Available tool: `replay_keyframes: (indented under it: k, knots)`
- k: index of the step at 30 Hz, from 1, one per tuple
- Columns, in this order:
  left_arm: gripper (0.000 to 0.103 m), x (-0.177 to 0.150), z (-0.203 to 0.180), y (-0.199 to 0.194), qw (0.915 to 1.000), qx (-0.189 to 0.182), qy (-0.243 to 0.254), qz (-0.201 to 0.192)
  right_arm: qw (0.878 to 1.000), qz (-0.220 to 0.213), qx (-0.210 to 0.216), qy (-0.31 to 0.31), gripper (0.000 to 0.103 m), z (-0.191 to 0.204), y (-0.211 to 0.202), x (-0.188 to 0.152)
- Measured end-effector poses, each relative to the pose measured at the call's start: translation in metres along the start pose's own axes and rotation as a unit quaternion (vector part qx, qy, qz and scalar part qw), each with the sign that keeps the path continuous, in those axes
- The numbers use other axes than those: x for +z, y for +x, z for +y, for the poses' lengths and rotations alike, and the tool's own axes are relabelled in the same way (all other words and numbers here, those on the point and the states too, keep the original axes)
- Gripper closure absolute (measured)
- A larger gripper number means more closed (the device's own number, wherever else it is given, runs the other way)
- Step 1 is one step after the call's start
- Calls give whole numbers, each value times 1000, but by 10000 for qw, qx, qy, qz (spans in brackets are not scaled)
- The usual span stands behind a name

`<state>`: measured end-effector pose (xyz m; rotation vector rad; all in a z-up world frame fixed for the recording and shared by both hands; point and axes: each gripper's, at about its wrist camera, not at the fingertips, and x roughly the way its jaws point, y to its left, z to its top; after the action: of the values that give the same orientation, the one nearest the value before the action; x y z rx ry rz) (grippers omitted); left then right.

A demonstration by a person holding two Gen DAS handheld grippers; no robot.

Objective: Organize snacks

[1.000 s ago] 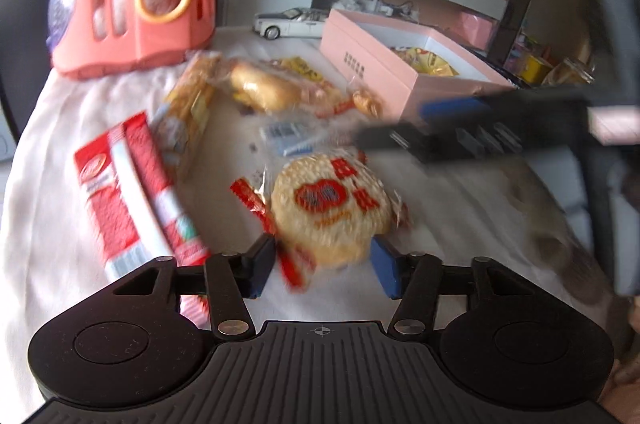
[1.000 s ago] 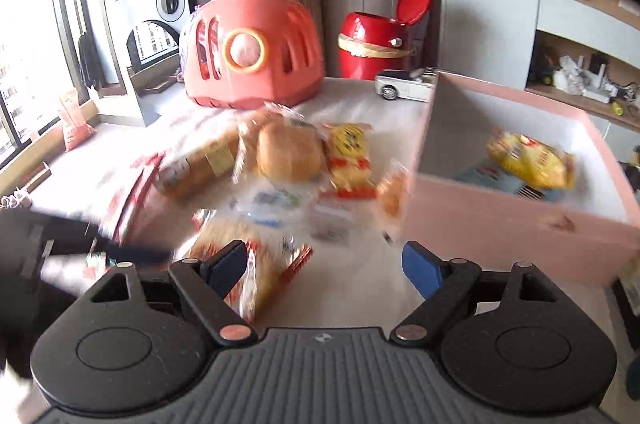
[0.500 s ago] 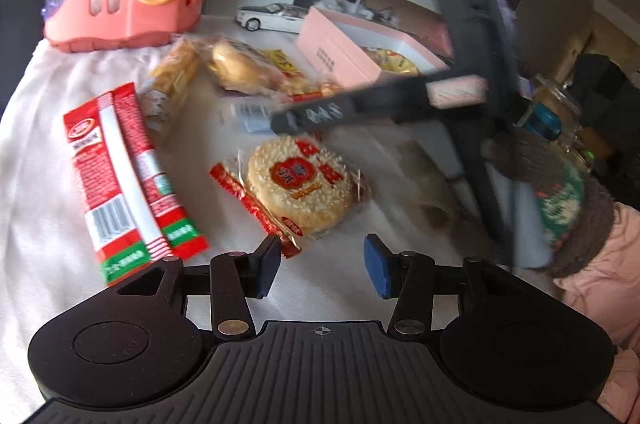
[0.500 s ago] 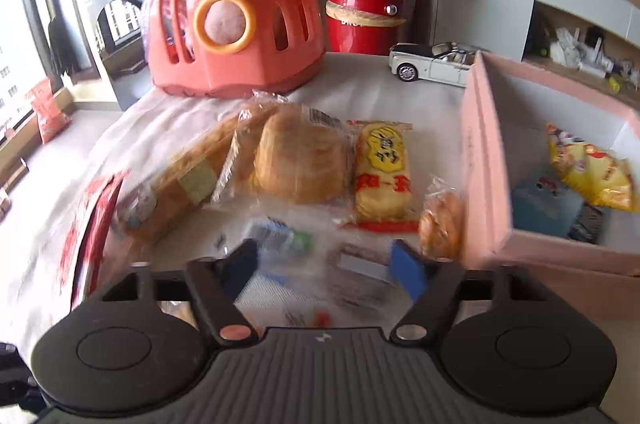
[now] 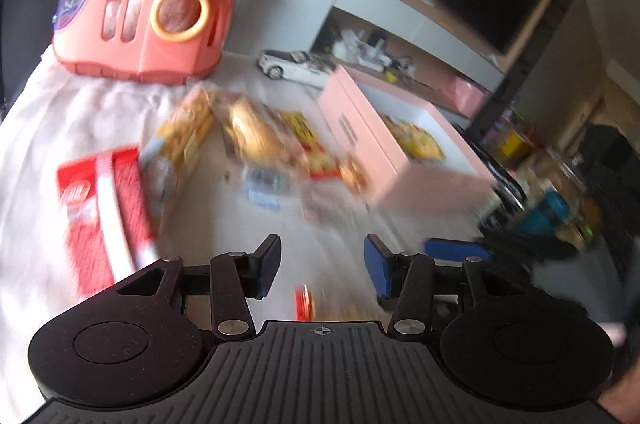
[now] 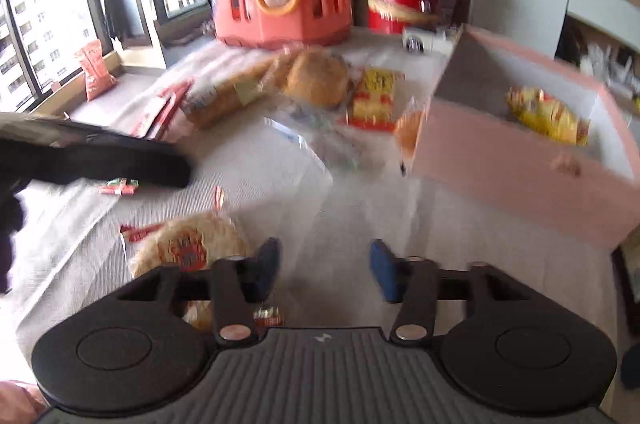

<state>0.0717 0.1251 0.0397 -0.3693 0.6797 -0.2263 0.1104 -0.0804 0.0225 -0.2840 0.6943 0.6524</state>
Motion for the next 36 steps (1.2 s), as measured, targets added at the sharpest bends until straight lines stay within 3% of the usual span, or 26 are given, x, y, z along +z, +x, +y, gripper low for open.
replay_keyframes:
  k: [3, 6, 11, 15, 20, 24, 26, 29, 32, 36]
  knots:
    - [52, 26, -6, 34, 9997, 79, 207, 68, 9991, -348, -247, -37, 24, -1, 12, 14]
    - [53, 45, -17, 71, 9978, 199, 613, 181, 9989, -158, -416, 150, 24, -8, 29, 19]
    - [56, 50, -19, 120, 9908, -119, 962, 949, 9982, 147, 336, 473, 24, -15, 19, 2]
    - [66, 40, -9, 108, 9910, -181, 876, 998, 9968, 81, 725, 321, 24, -6, -2, -8]
    - [67, 18, 2, 75, 9917, -226, 566, 1132, 9917, -250, 1161, -492, 18, 35, -26, -9]
    - [66, 0, -1, 53, 9908, -237, 551, 1213, 9817, -58, 1644, -958, 18, 66, -22, -10]
    - [66, -7, -2, 45, 9906, -222, 571, 1225, 9820, 31, 1358, -1312, 18, 76, -15, -14]
    - [64, -14, -12, 36, 9903, 14, 821, 1121, 9840, 102, 562, -1687, 18, 76, -7, -22]
    - [62, -21, -31, 32, 9849, 296, 1391, 987, 9891, 198, 323, -1424, 17, 50, -8, -26]
    - [58, -31, -53, 40, 9711, 579, 2088, 1005, 9946, 217, -198, -997, 17, 12, -19, -36]
